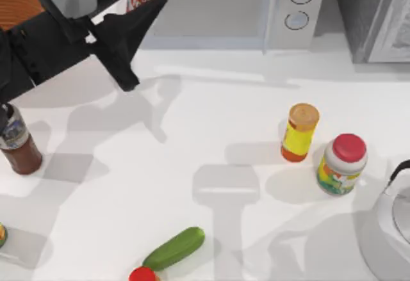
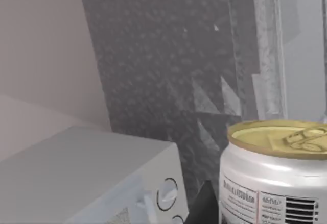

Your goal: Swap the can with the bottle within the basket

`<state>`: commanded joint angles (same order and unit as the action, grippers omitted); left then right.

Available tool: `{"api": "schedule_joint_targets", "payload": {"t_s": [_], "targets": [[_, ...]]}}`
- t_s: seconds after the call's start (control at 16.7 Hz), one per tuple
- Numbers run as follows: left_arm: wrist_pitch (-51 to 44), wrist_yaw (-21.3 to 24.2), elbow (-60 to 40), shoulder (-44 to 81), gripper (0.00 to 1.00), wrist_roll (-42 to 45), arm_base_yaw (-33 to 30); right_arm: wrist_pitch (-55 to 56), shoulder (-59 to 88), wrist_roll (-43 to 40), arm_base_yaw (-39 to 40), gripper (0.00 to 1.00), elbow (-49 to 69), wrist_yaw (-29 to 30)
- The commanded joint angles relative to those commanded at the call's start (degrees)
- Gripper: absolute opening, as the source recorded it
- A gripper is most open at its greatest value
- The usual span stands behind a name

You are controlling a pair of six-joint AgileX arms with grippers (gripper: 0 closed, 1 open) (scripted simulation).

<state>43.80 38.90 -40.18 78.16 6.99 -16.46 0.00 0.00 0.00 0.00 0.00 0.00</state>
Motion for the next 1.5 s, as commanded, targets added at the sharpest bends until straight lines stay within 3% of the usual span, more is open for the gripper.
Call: {"api": "schedule_joint_targets", "payload": {"t_s": [0.78,1.5], "targets": [[18.46,17.8,-16.91,34.47,0.0,0.69,-4.03,0.0,0.0,0.0,0.0,1.0,0.0,0.0],[30.38,29.54,-28.44,65.35,0.0,-4.59,-6.01,0.0,0.0,0.0,0.0,1.0,0.0,0.0]]}}
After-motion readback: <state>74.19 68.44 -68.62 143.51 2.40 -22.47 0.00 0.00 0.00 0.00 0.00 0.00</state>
